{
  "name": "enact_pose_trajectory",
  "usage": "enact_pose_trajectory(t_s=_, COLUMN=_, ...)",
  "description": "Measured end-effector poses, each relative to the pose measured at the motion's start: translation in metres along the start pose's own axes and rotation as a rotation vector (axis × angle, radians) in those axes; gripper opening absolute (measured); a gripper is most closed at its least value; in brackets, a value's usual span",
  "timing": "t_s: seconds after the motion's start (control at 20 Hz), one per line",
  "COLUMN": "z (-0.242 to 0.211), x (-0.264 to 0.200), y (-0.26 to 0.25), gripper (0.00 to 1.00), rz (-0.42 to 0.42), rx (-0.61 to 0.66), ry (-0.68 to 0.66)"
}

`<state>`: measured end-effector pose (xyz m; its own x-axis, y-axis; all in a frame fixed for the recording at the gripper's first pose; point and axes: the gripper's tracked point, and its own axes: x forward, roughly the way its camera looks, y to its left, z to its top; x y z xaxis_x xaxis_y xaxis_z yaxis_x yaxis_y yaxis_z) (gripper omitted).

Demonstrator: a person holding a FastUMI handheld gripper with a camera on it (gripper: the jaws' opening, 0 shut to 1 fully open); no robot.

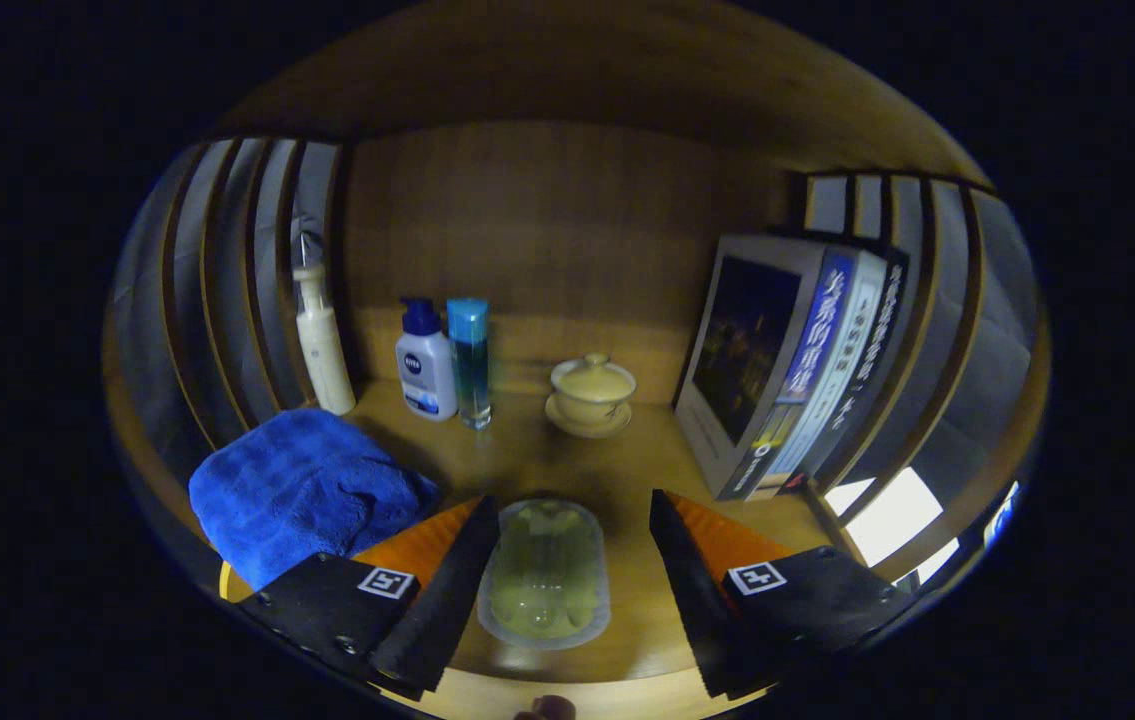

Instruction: Pull open the drawer, take out the items inside it, and place them on the countertop above the cabinet.

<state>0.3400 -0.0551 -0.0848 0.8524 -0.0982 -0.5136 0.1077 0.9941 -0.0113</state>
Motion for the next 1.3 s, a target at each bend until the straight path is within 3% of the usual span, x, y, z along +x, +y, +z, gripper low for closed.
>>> enact_pose_trajectory(t_s=0.3, z=0.05, x=-0.083, y=-0.02, gripper=0.98, rz=-0.093, rx=-0.027, ry=-0.245)
enact_pose_trajectory(t_s=0.65, z=0.06, x=-0.17, y=-0.024, gripper=0.98, rz=-0.139, rx=-0.071, ry=-0.389)
enact_pose_trajectory(t_s=1.1, z=0.016, x=-0.255, y=-0.019, gripper=0.98, rz=-0.1, rx=-0.007, ry=-0.497)
enact_pose_trajectory(t_s=1.3, z=-0.03, x=-0.281, y=-0.033, gripper=0.98, rz=-0.132, rx=0.003, ry=-0.439)
